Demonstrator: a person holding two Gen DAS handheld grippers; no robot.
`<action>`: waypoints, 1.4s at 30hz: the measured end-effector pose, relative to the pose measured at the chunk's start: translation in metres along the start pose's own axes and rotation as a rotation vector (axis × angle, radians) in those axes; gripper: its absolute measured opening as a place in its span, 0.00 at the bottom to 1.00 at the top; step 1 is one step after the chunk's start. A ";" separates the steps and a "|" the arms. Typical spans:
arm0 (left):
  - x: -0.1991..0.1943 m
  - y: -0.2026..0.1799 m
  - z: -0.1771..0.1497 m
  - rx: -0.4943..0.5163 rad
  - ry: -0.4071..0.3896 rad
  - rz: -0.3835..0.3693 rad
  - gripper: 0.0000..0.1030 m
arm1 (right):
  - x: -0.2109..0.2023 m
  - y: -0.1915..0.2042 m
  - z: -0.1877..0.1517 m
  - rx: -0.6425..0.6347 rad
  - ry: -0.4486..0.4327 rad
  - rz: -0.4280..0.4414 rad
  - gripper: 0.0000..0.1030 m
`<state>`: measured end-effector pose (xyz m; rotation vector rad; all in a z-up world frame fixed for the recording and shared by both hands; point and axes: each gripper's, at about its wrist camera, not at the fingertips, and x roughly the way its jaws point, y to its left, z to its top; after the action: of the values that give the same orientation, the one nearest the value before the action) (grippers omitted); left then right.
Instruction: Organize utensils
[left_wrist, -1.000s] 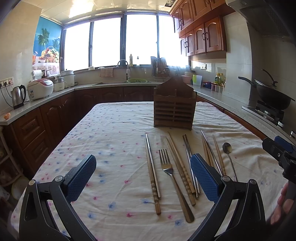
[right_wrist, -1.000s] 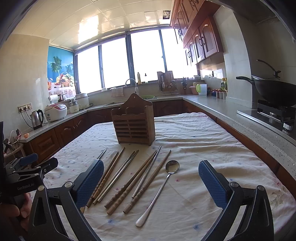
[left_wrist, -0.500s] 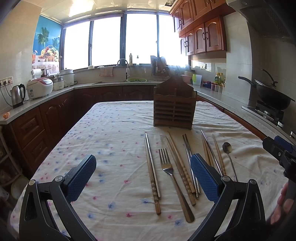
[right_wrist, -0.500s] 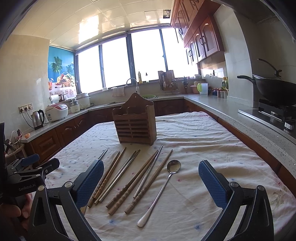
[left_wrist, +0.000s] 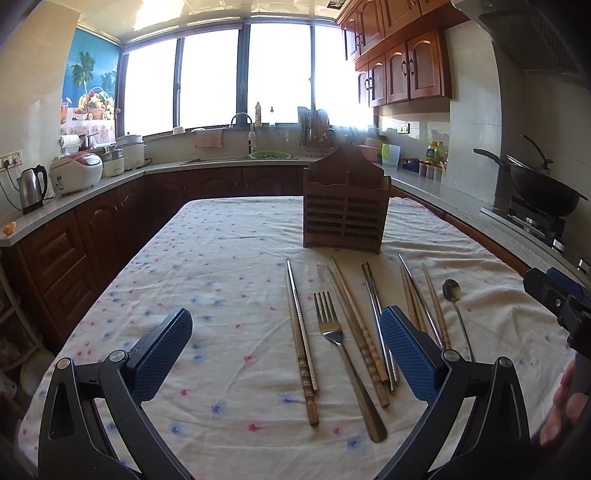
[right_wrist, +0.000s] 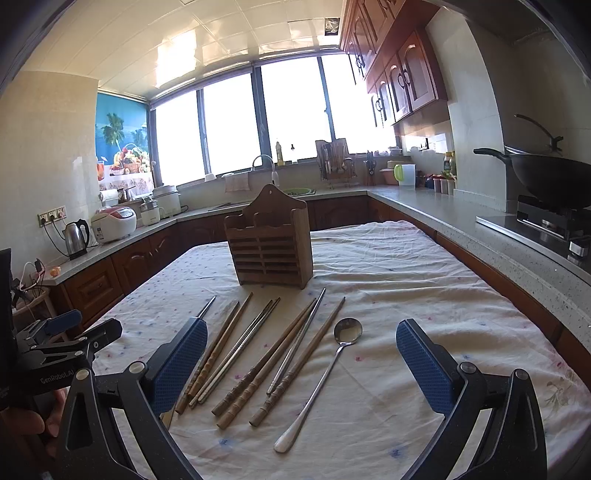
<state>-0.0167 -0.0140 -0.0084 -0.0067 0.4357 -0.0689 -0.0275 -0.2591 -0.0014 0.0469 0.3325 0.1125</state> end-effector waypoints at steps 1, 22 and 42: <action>0.001 0.000 0.000 0.001 0.004 -0.003 1.00 | 0.000 0.000 0.000 0.000 0.002 0.000 1.00; 0.076 -0.001 0.029 0.037 0.215 -0.193 0.92 | 0.063 -0.034 0.011 0.141 0.290 0.077 0.99; 0.169 -0.009 0.026 0.076 0.488 -0.399 0.28 | 0.171 -0.084 -0.006 0.227 0.574 0.103 0.55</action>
<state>0.1462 -0.0348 -0.0563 -0.0021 0.9157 -0.4870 0.1395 -0.3220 -0.0674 0.2594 0.9160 0.1898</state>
